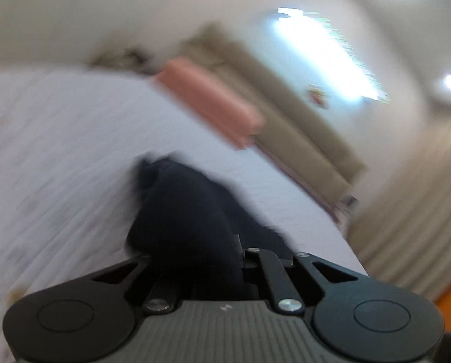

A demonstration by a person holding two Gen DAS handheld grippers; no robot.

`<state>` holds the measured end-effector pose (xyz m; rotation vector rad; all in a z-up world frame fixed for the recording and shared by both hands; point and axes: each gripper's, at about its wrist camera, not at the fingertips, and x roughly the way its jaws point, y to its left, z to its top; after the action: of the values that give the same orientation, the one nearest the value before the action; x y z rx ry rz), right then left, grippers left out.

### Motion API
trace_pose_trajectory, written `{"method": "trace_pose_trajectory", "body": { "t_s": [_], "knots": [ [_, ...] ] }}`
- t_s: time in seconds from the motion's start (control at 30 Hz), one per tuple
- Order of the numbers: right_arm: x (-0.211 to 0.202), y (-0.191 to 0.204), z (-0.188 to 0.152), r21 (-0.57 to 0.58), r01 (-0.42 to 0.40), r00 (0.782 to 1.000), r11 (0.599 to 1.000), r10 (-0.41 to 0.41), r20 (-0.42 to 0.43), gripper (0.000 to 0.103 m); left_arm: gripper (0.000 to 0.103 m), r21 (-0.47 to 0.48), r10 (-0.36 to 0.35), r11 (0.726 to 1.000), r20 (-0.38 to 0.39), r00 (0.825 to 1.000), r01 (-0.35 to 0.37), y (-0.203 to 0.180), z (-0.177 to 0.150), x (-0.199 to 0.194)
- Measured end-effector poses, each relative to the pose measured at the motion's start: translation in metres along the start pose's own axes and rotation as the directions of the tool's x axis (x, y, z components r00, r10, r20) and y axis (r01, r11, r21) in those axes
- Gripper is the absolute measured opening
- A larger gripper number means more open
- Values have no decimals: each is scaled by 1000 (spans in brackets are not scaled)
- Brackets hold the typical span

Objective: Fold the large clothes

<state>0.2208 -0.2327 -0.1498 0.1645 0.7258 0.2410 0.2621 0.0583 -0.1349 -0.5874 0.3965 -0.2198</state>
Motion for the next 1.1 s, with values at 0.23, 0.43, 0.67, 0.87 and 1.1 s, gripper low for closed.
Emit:
{"method": "trace_pose_trajectory", "body": {
  "t_s": [0.23, 0.43, 0.67, 0.87, 1.1],
  "knots": [
    [-42, -37, 6, 61, -1, 993, 998, -6, 117, 23, 6, 413, -269, 870, -62, 961, 270, -135, -2, 12],
    [-104, -129, 15, 282, 130, 952, 951, -199, 231, 25, 6, 522, -345, 730, -276, 897, 441, -214, -67, 61],
    [-109, -207, 22, 334, 193, 944, 922, -268, 192, 33, 6, 663, -129, 632, -420, 898, 401, -220, -171, 105],
    [-69, -237, 50, 450, -105, 981, 887, 17, 195, 81, 6, 684, -139, 607, -410, 901, 405, -220, -172, 95],
    [-19, -233, 97, 394, -207, 976, 896, 161, 146, 82, 6, 699, -145, 584, -410, 900, 413, -222, -176, 92]
  ]
}}
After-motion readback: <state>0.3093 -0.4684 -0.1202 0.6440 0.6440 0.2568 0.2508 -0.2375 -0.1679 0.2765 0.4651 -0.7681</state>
